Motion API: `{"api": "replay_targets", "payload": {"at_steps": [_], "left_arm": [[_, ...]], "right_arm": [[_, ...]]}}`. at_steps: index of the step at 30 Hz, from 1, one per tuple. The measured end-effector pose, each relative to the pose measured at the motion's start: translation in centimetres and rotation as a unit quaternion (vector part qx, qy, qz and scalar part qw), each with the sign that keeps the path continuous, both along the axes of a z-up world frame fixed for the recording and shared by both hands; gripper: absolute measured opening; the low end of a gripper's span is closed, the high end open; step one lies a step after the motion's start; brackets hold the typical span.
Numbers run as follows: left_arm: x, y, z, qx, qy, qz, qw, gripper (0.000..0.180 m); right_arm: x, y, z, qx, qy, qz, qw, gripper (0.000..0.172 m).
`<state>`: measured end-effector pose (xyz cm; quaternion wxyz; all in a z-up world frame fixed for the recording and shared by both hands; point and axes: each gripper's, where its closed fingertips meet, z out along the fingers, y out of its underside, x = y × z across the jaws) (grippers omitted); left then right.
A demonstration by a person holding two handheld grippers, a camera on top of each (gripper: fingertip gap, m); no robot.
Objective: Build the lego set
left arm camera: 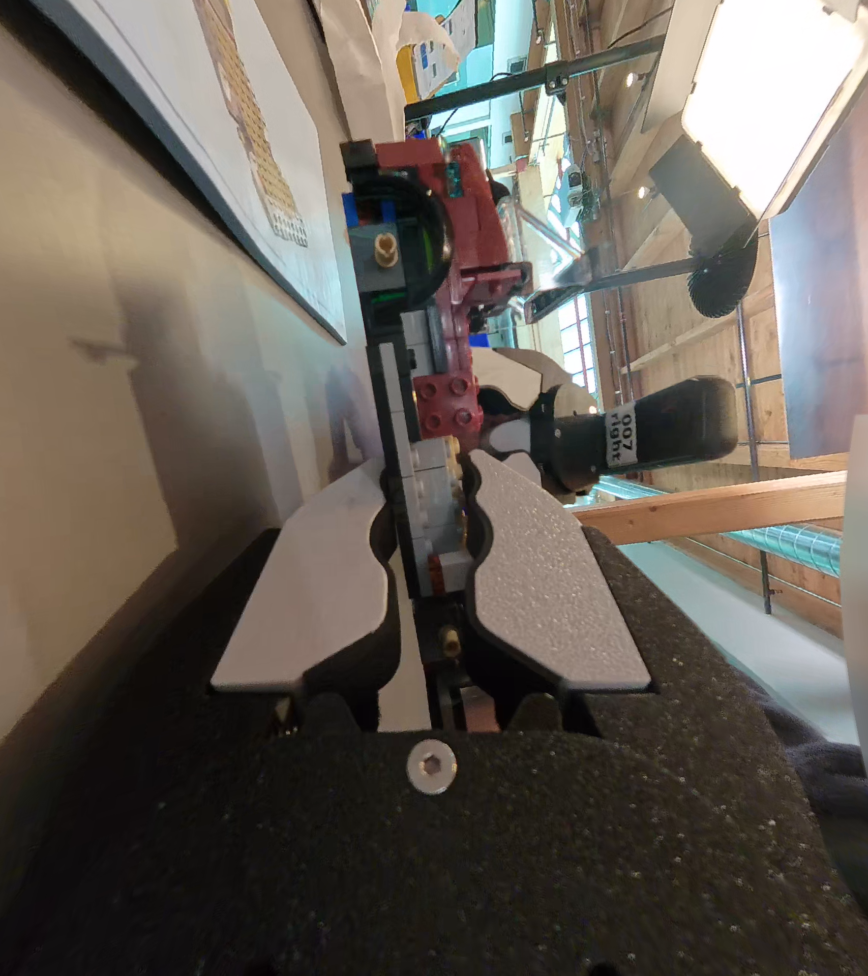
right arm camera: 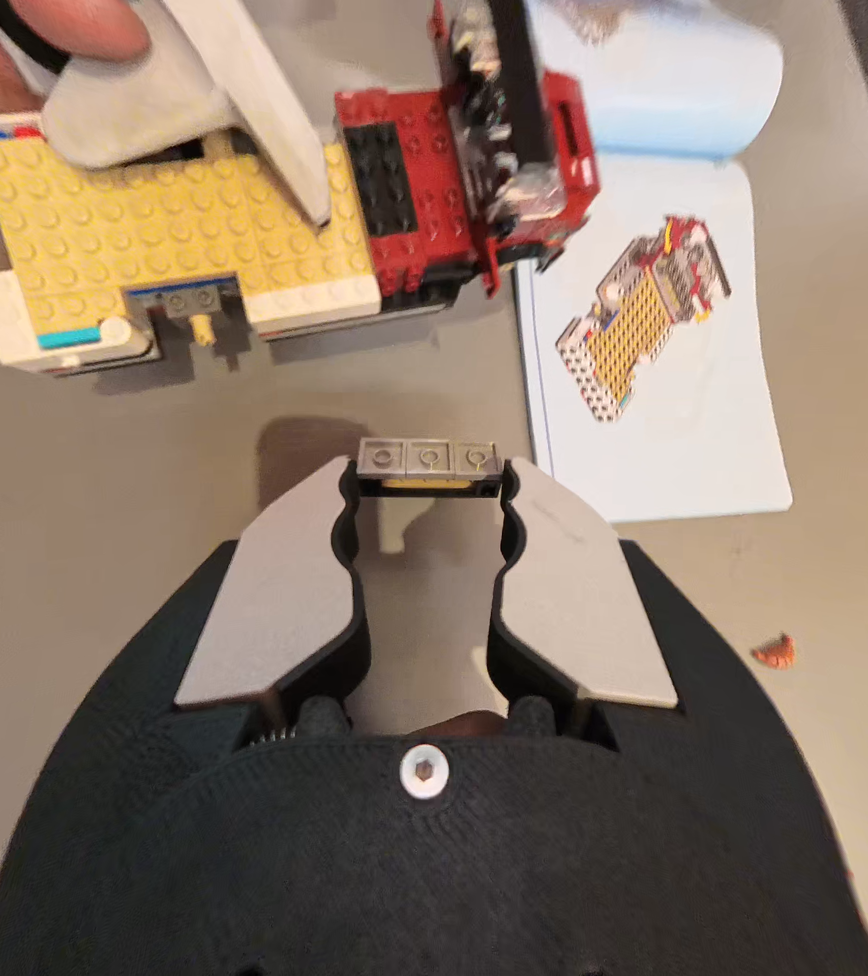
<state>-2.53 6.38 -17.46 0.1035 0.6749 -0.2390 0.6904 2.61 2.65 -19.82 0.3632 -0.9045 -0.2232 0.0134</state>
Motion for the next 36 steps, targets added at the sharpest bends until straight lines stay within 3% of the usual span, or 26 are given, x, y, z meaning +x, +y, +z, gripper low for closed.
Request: {"api": "replay_targets", "payload": {"at_steps": [2,12,16,20,23,26,28,33,36], "left_arm": [[0.9,-0.3,0.1,0.011,0.001,-0.006,1.000,0.022],[6.7,-1.3,1.4,0.066,-0.009,-0.057,0.996,0.022],[8.7,-2.3,1.4,0.039,-0.015,-0.087,0.995,0.022],[9.1,-3.2,1.0,0.009,-0.023,-0.102,0.994,0.022],[8.5,-3.0,0.7,0.016,-0.026,-0.099,0.995,0.022],[8.1,-3.0,0.6,0.017,-0.025,-0.103,0.994,0.022],[8.0,-3.0,0.7,0.013,-0.026,-0.108,0.994,0.022],[7.7,-2.9,0.6,0.006,-0.023,-0.109,0.994,0.022],[7.5,-2.5,0.7,0.006,-0.025,-0.101,0.995,0.022]], "right_arm": [[0.2,-1.5,-0.3,-0.034,-0.011,0.006,0.999,0.052],[2.4,-3.2,-1.3,-0.014,-0.025,-0.014,0.999,0.051],[3.2,-3.4,-0.7,0.000,-0.032,-0.025,0.999,0.052],[4.9,-3.7,0.4,0.017,-0.131,-0.029,0.991,0.052],[7.1,-4.4,1.2,0.006,-0.279,-0.034,0.960,0.052],[9.5,-5.7,1.4,-0.054,-0.458,-0.018,0.887,0.052],[10.2,-6.5,0.9,-0.107,-0.535,0.008,0.838,0.052],[9.1,-6.6,-1.0,-0.183,-0.575,0.069,0.794,0.052],[7.3,-5.6,-1.1,-0.180,-0.581,0.094,0.788,0.052]]}}
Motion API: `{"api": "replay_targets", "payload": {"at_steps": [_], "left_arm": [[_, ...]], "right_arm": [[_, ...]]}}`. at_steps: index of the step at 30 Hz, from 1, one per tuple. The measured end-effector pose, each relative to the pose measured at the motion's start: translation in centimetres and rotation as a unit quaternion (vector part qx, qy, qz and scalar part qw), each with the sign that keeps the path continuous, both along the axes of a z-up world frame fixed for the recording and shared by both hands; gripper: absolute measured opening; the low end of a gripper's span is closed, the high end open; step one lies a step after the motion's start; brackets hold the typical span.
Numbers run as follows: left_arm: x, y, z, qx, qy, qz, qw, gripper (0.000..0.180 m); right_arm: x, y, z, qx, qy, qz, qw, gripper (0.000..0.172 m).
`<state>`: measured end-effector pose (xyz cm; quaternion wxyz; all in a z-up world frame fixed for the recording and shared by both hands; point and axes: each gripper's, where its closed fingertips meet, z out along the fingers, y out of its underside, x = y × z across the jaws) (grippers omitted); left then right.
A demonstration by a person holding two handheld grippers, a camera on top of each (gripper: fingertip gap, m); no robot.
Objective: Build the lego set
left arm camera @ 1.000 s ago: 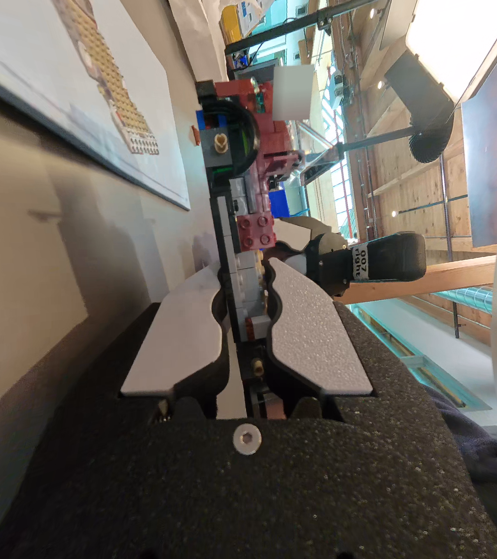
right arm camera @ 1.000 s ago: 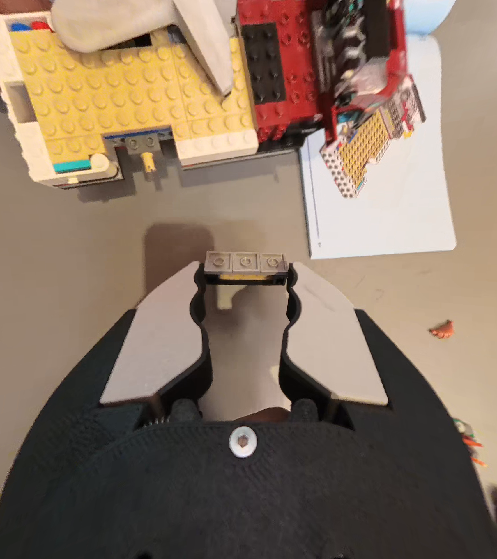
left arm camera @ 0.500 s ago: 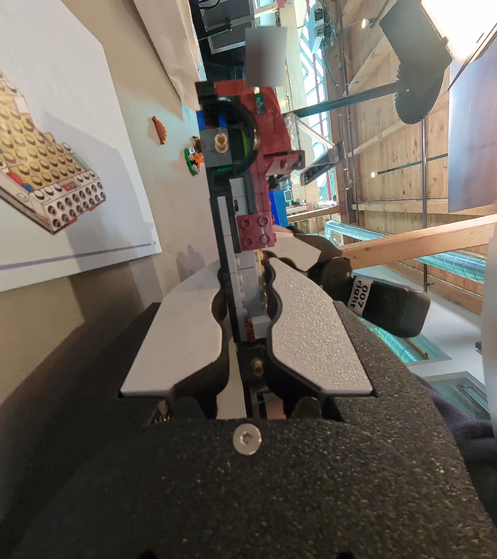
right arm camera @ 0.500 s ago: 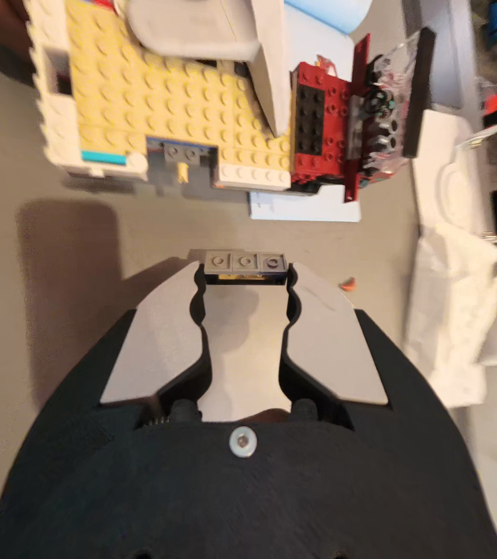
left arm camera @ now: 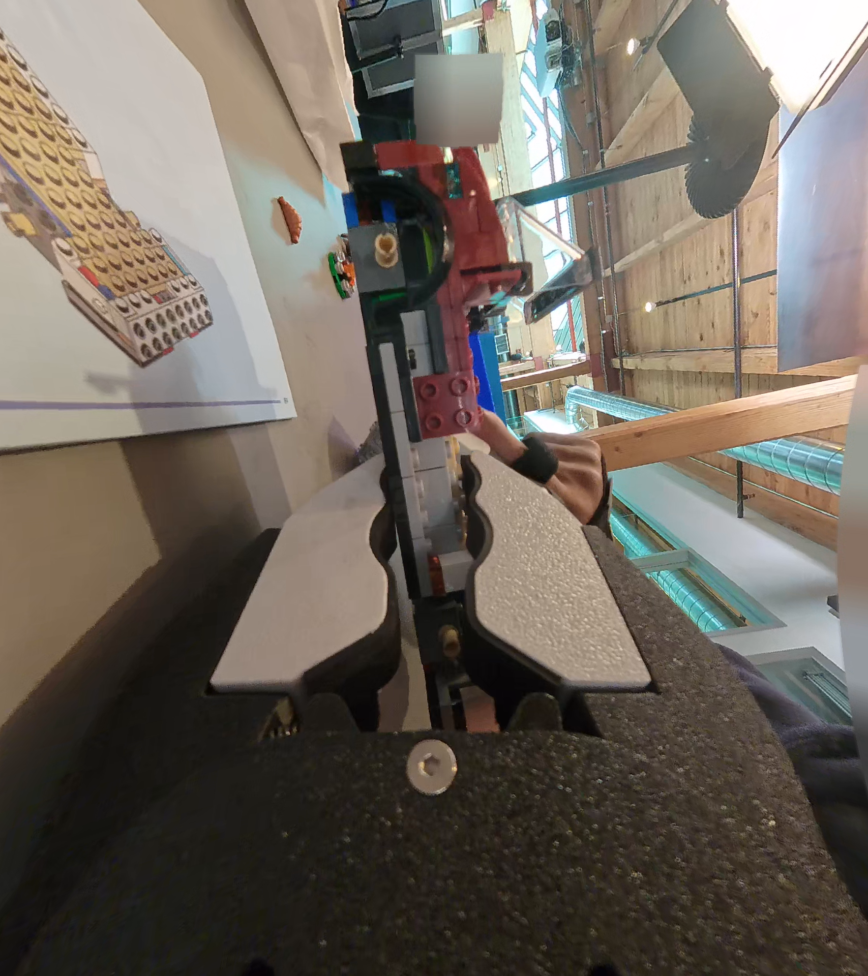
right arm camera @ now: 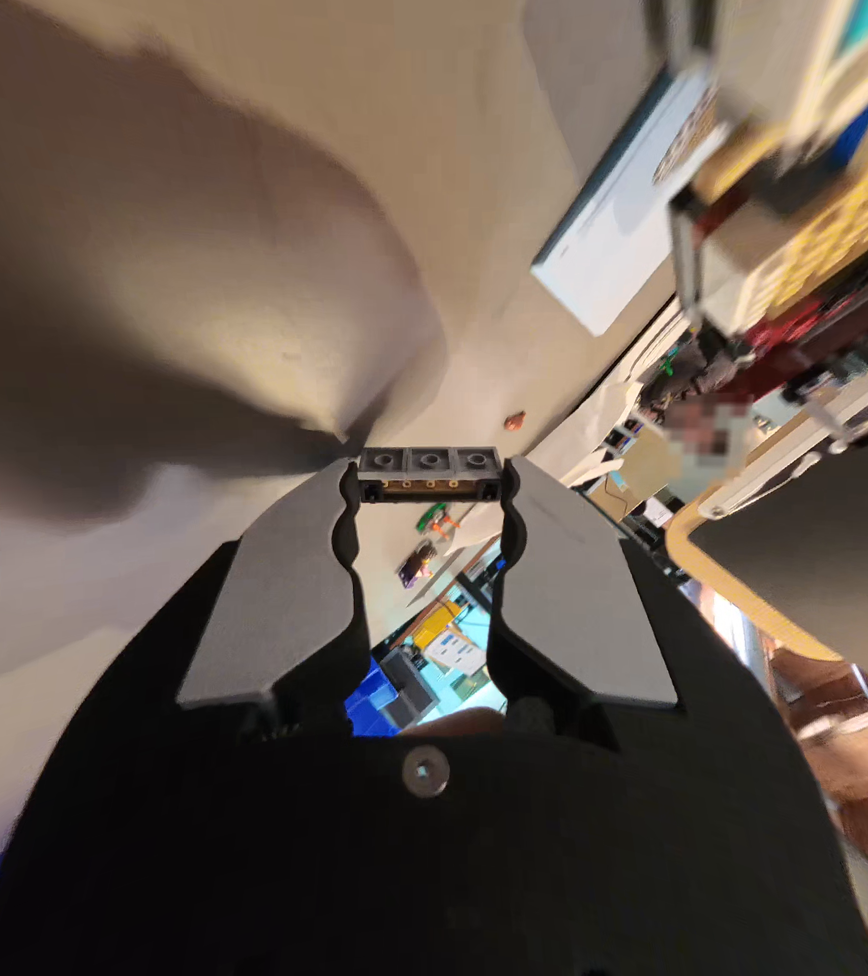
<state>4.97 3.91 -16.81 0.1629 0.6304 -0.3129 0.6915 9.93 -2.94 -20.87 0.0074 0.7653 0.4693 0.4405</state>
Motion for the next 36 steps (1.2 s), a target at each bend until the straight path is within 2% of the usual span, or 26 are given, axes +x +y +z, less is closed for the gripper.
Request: {"api": "replay_targets", "payload": {"at_steps": [5,12,17,21,24,27,29,31,33,36], "left_arm": [[-0.1,0.3,0.2,-0.006,-0.005,0.001,1.000,0.022],[-0.2,0.1,0.3,-0.009,-0.010,-0.008,1.000,0.022],[-0.2,0.1,0.3,-0.010,-0.011,-0.008,1.000,0.022],[-0.2,0.3,0.3,-0.014,-0.010,-0.005,1.000,0.022],[-0.2,0.3,0.3,-0.015,-0.011,-0.004,1.000,0.022],[-0.2,0.3,0.3,-0.009,-0.012,-0.001,1.000,0.022],[-0.2,0.3,0.3,-0.003,-0.012,0.001,1.000,0.022],[-0.2,0.3,0.2,0.001,-0.010,0.003,1.000,0.022],[-0.2,0.3,0.1,0.003,-0.007,0.005,1.000,0.022],[-0.2,0.3,0.0,0.003,-0.004,0.007,1.000,0.022]], "right_arm": [[-3.4,1.0,0.0,0.006,0.032,0.057,0.998,0.052],[-5.8,0.9,-0.1,-0.024,-0.020,0.153,0.988,0.052],[-7.0,0.3,-0.5,-0.085,-0.059,0.227,0.968,0.053],[-7.6,-0.1,-0.6,-0.129,-0.067,0.250,0.957,0.064],[-8.2,0.0,-0.4,-0.126,-0.056,0.246,0.959,0.074],[-8.6,-0.9,-0.3,-0.102,0.014,0.203,0.974,0.073],[-8.0,-1.9,-0.3,-0.064,0.084,0.126,0.986,0.069],[-7.8,-3.0,-0.4,-0.016,0.171,0.041,0.984,0.064],[-8.0,-3.4,-0.3,0.047,0.256,-0.023,0.965,0.061],[-8.7,-2.9,0.2,0.136,0.359,-0.082,0.920,0.055]]}}
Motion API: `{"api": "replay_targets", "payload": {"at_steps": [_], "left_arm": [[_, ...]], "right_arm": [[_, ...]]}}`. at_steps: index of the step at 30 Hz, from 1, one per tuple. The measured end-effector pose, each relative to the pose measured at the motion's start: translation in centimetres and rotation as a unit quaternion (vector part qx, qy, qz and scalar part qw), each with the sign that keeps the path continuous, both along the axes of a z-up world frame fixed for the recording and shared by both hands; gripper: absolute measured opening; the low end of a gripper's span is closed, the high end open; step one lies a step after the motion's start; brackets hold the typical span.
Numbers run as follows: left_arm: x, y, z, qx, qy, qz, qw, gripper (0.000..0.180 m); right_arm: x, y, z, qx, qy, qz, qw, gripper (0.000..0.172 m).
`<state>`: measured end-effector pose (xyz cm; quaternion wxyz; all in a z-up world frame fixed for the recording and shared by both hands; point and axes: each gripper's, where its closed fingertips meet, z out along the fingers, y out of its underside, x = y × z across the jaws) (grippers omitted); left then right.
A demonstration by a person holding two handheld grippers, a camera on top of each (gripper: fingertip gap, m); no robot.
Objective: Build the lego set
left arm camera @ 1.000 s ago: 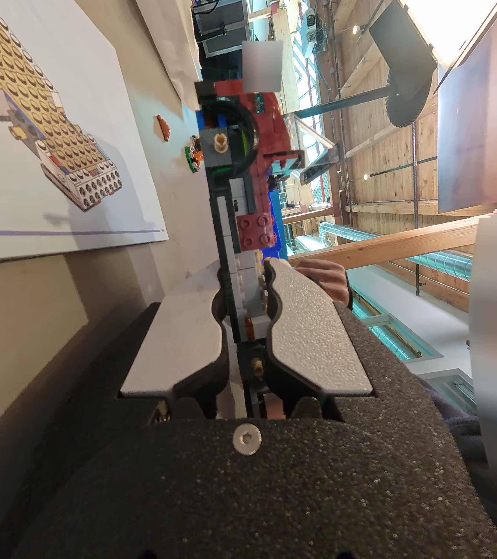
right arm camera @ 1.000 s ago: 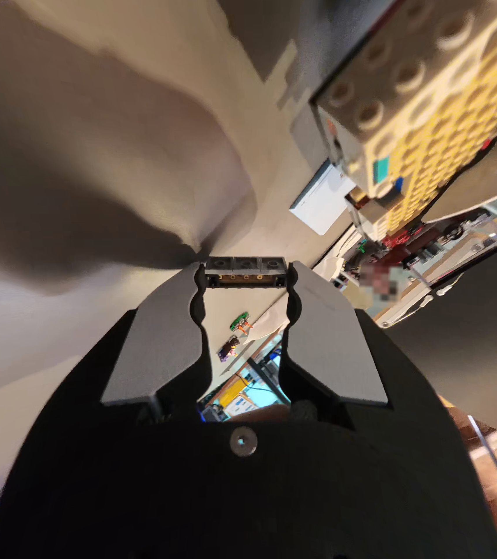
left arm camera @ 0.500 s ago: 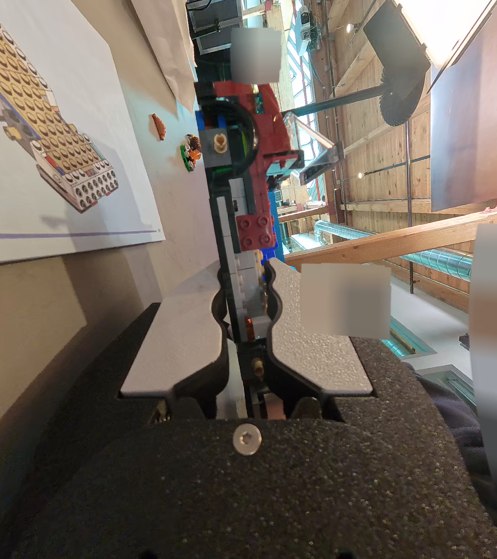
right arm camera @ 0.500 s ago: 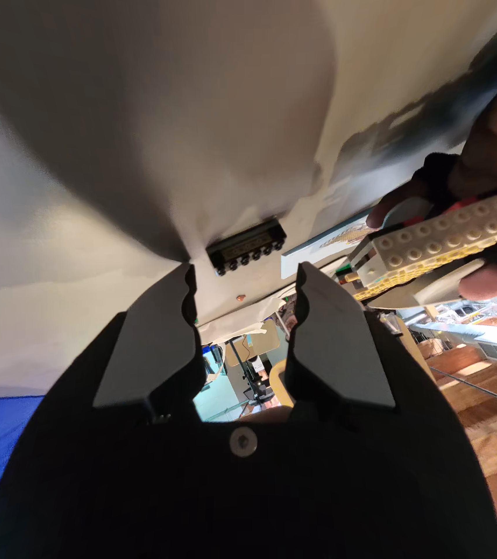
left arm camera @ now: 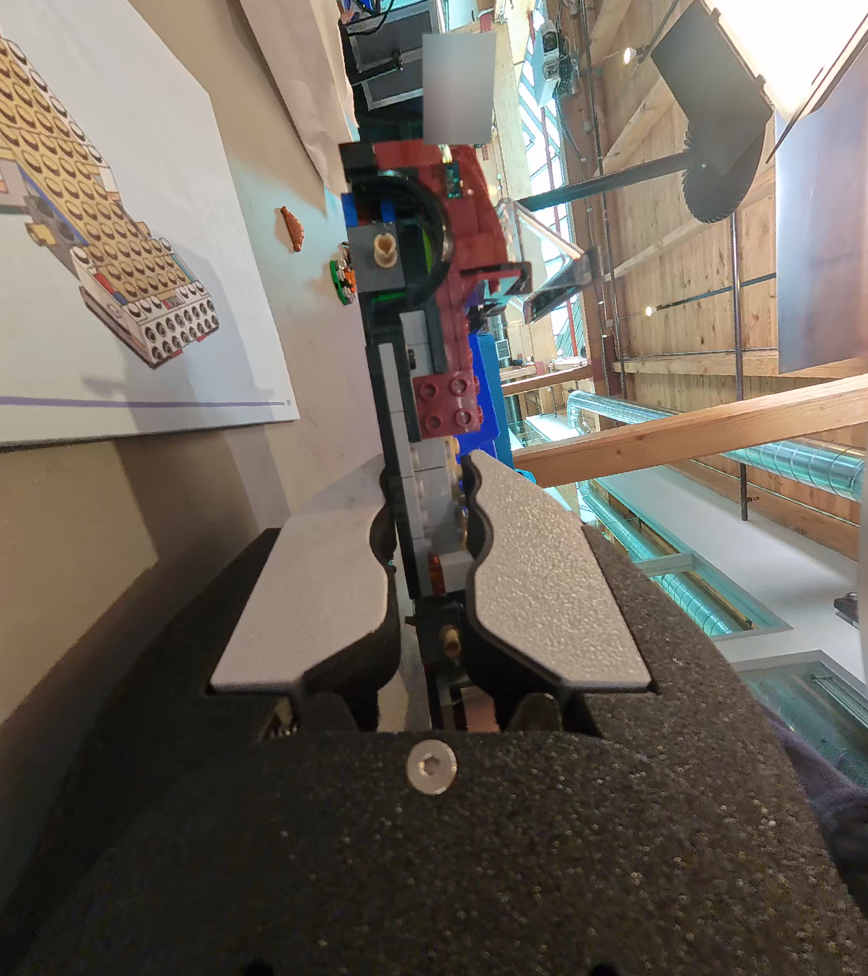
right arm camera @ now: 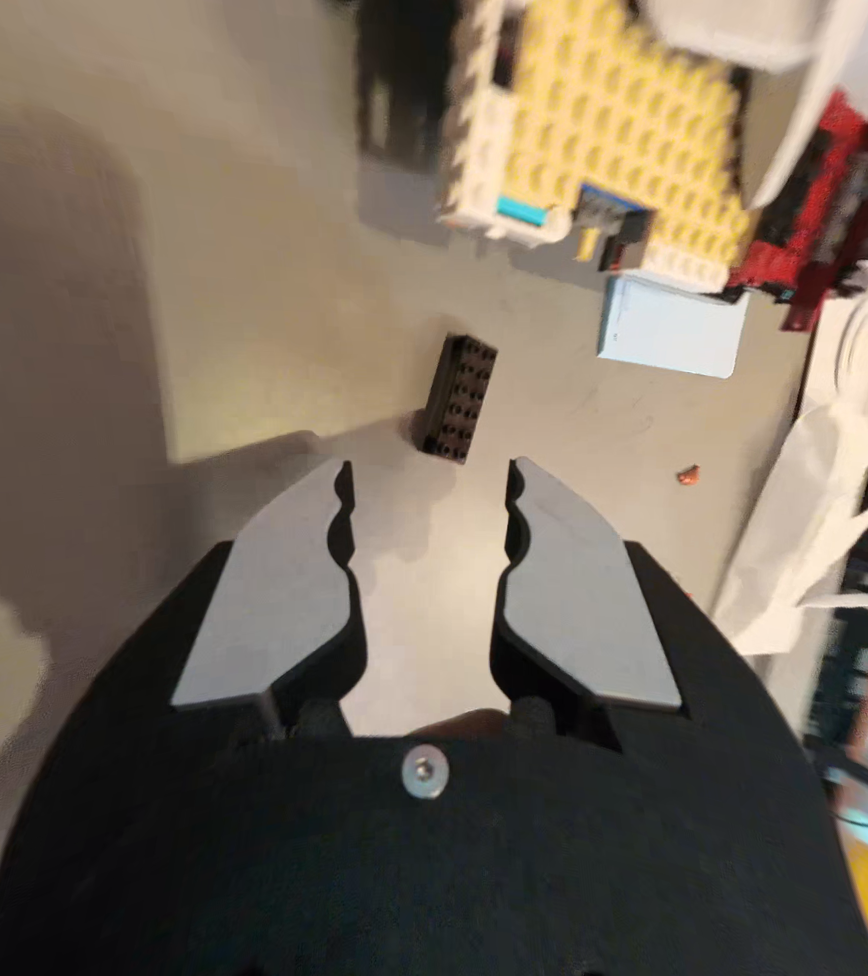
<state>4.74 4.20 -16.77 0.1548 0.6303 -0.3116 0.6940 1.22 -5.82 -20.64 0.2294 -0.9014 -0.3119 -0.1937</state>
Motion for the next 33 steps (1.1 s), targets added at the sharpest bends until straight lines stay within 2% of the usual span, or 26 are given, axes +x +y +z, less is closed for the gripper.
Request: {"api": "replay_targets", "payload": {"at_steps": [2,4,7,9,13,17,23,28,33], "left_arm": [[0.0,0.0,0.0,0.003,-0.001,0.000,1.000,0.022],[-0.1,-0.1,0.0,0.005,0.000,0.000,1.000,0.022],[-0.5,0.0,0.0,0.001,0.002,0.000,1.000,0.022],[-0.8,0.0,0.0,-0.001,0.004,-0.004,1.000,0.022],[-1.5,-0.2,0.0,-0.012,0.009,-0.013,1.000,0.024],[-2.0,-0.4,-0.2,-0.027,0.016,-0.025,0.999,0.026],[-2.6,-1.0,0.1,-0.030,0.008,-0.043,0.999,0.032],[-2.6,-1.4,0.4,-0.036,0.000,-0.049,0.998,0.023],[-2.5,-0.9,0.4,-0.044,0.001,-0.035,0.998,0.023]], "right_arm": [[0.0,1.1,0.4,0.050,0.050,-0.044,0.997,0.048],[0.2,1.8,0.0,0.067,0.072,-0.070,0.993,0.045],[1.9,1.8,-1.2,0.056,0.032,-0.081,0.995,0.038],[3.0,1.6,-1.4,0.055,0.011,-0.086,0.995,0.028],[4.8,1.5,-1.1,0.076,0.017,-0.125,0.989,0.028],[4.7,1.3,-0.9,0.093,0.045,-0.145,0.984,0.030],[3.6,1.7,-1.0,0.094,0.119,-0.137,0.979,0.035],[4.4,2.1,-1.3,0.080,0.113,-0.131,0.982,0.040],[4.4,2.4,-1.8,0.053,0.177,-0.128,0.974,0.048]]}}
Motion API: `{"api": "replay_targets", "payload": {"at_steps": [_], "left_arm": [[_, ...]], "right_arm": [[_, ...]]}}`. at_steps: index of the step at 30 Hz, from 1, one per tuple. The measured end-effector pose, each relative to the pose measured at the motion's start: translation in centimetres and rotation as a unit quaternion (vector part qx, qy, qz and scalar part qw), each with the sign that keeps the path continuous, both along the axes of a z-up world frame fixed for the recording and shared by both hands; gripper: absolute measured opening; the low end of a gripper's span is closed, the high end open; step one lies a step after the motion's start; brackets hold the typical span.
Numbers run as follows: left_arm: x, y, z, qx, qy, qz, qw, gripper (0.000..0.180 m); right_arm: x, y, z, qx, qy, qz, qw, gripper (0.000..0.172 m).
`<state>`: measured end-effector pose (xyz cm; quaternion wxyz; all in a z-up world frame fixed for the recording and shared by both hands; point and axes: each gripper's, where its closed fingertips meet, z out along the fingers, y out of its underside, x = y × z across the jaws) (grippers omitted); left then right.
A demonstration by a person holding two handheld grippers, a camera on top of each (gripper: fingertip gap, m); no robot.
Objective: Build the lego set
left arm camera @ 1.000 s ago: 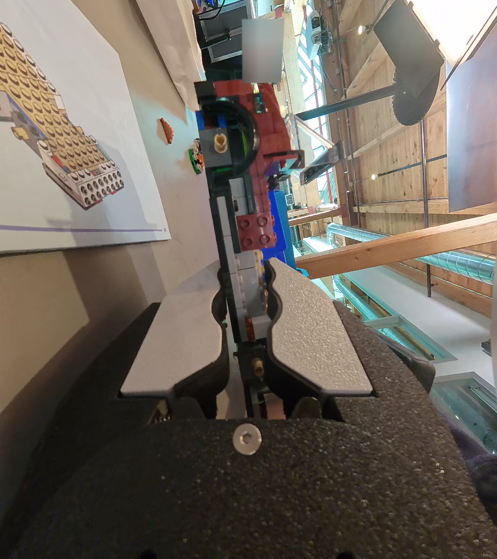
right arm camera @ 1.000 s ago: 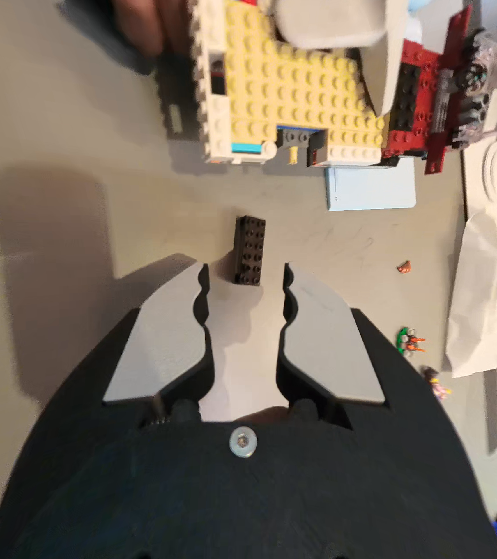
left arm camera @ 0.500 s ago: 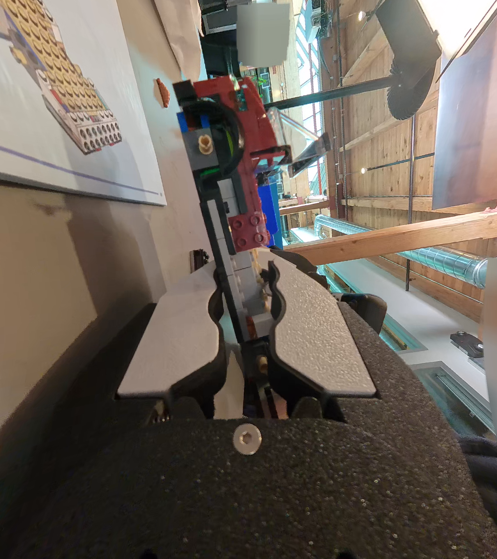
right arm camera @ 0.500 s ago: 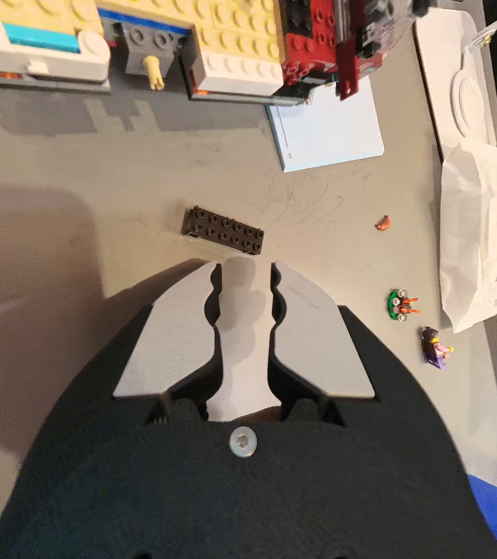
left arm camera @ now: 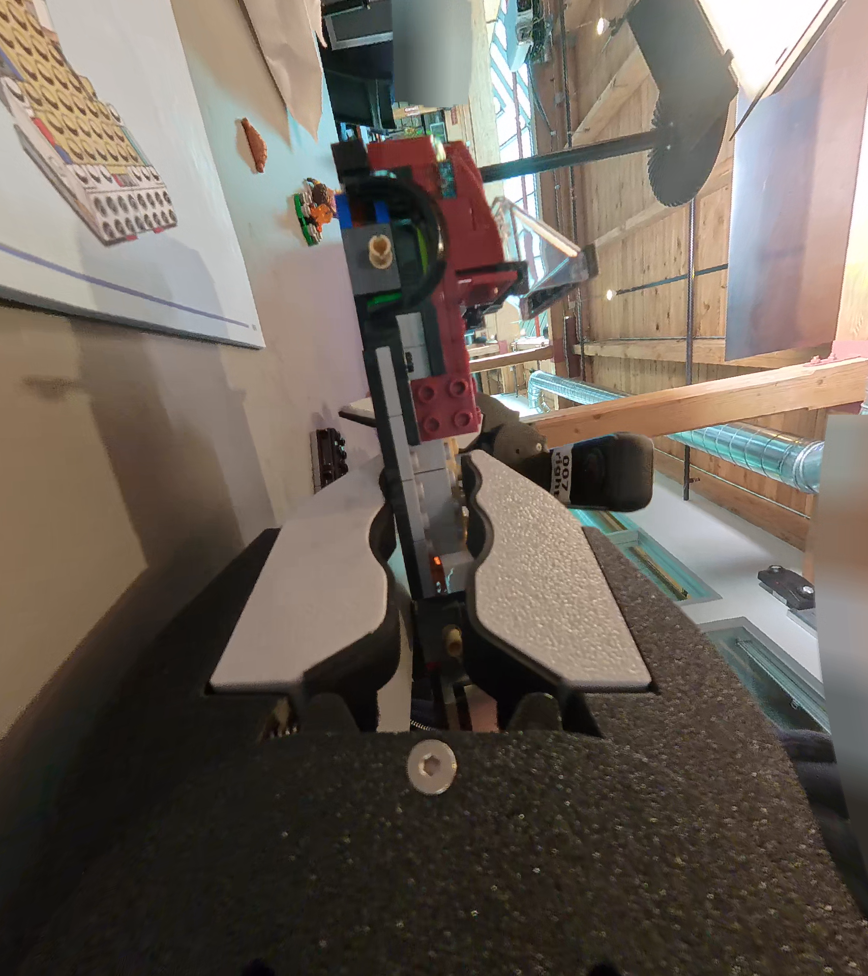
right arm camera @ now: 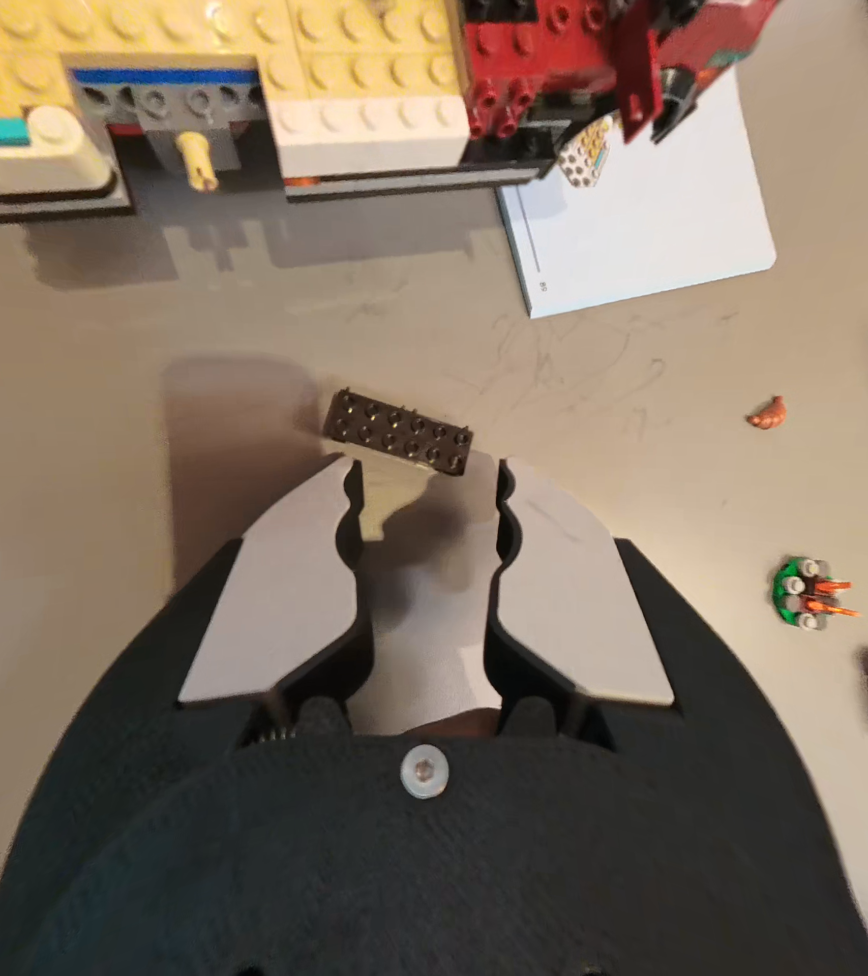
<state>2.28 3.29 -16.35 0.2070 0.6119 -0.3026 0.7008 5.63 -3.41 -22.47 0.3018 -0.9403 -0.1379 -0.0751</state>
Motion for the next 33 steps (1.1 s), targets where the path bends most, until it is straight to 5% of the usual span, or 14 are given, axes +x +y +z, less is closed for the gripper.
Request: {"api": "replay_targets", "payload": {"at_steps": [9,16,24,33], "left_arm": [[0.1,0.4,-0.1,0.004,0.003,0.005,1.000,0.023],[-0.1,0.0,-0.1,0.004,0.004,0.000,1.000,0.023],[0.0,0.2,-0.2,-0.001,0.007,0.001,1.000,0.023],[0.1,0.5,-0.2,-0.014,0.010,0.004,1.000,0.023]], "right_arm": [[-0.6,1.1,0.0,0.017,0.017,-0.078,0.997,0.051],[0.1,1.1,0.4,0.030,0.017,-0.046,0.998,0.056],[-1.9,1.4,-0.2,0.006,0.041,0.068,0.997,0.040],[-1.2,1.7,-0.2,0.000,0.039,0.005,0.999,0.023]]}}
